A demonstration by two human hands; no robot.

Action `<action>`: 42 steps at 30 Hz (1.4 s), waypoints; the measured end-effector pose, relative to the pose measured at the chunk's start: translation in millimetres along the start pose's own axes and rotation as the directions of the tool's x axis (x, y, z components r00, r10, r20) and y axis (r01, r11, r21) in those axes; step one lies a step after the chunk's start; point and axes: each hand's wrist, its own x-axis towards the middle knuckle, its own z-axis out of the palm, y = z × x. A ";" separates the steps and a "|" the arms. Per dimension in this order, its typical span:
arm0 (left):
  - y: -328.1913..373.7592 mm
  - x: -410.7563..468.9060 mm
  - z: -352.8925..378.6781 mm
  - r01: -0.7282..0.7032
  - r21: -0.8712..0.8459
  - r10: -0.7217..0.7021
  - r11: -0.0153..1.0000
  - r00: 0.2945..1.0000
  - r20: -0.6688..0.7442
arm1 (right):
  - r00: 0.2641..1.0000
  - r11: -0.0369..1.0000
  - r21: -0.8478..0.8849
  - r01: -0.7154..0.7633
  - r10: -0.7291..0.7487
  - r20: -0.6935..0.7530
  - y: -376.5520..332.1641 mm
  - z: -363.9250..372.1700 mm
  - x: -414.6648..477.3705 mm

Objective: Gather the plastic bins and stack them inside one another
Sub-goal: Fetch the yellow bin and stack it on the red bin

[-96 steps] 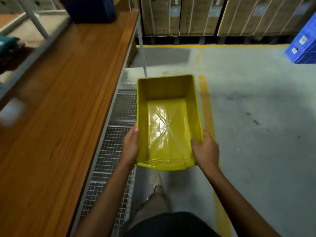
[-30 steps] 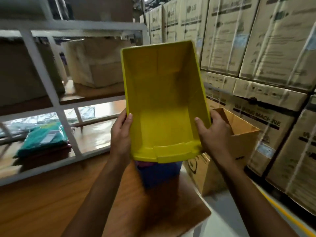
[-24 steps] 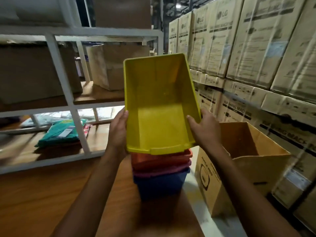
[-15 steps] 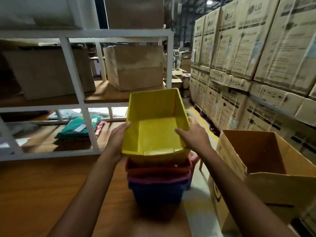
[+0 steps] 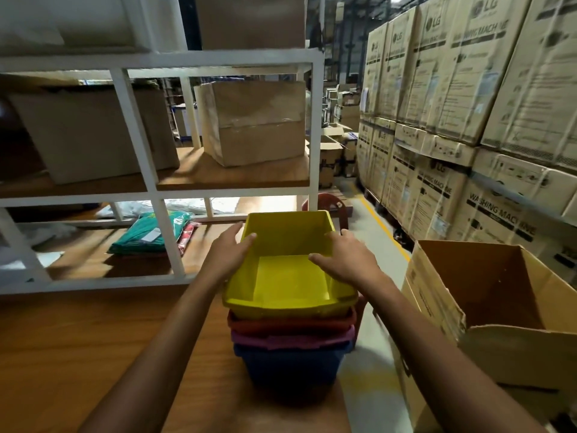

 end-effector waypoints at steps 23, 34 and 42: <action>-11.9 -79.3 10.3 -0.270 0.307 0.318 0.913 0.941 -0.119 | 0.822 0.799 0.444 0.405 -0.106 -0.559 -5.9 38.5 -79.9; -84.9 -200.4 52.4 -0.157 0.100 0.183 0.982 0.915 -0.359 | 0.784 0.684 0.440 0.581 -0.326 -0.528 2.0 118.8 -166.0; -148.3 -264.5 46.1 0.124 0.229 -0.029 0.966 0.926 -0.377 | 0.901 0.720 0.557 0.415 -0.411 -0.139 -7.9 190.1 -184.2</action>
